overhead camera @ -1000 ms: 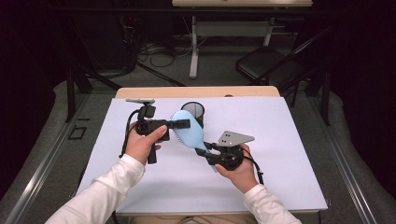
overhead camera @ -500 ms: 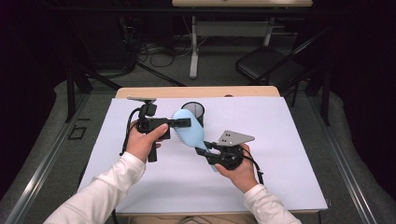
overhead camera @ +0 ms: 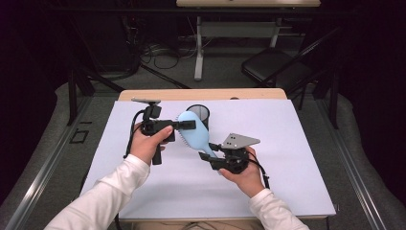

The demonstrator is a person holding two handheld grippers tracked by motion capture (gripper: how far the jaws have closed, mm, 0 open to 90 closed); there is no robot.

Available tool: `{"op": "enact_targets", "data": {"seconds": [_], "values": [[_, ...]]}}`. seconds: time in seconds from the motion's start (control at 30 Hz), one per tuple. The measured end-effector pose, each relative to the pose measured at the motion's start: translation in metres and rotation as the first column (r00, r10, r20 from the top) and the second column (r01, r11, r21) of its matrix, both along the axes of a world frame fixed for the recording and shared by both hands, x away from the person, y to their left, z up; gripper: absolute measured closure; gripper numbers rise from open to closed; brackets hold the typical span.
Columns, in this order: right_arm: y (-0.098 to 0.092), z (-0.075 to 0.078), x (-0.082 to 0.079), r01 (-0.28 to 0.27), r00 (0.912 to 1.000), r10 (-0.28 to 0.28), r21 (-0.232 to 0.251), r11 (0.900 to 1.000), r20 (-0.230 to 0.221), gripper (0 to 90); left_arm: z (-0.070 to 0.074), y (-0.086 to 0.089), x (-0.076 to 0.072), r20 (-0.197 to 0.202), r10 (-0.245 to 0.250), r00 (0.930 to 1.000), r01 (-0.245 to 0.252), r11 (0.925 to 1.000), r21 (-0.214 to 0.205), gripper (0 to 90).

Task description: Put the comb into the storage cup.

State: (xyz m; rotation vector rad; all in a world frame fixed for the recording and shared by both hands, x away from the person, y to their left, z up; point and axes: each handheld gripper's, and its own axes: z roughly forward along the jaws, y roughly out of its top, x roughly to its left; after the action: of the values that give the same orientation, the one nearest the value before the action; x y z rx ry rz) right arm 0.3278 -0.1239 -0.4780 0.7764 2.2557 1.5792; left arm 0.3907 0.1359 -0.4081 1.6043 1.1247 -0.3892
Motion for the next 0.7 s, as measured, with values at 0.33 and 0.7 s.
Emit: {"op": "enact_targets", "data": {"seconds": [0.33,0.7], "values": [[-0.0009,-0.0002,0.0037,0.023,0.9997,-0.023,-0.006,0.9997,0.002,45.4,0.0004,0.0037,0.0031,0.013,0.018,0.9998,-0.018,0.9998,0.009,51.7],[-0.0033,0.0029,0.0054,0.036,0.9993,-0.036,-0.001,0.9993,-0.012,40.8,0.0019,0.0087,0.0068,0.02,0.042,0.9989,-0.043,0.999,0.014,51.7]]}}
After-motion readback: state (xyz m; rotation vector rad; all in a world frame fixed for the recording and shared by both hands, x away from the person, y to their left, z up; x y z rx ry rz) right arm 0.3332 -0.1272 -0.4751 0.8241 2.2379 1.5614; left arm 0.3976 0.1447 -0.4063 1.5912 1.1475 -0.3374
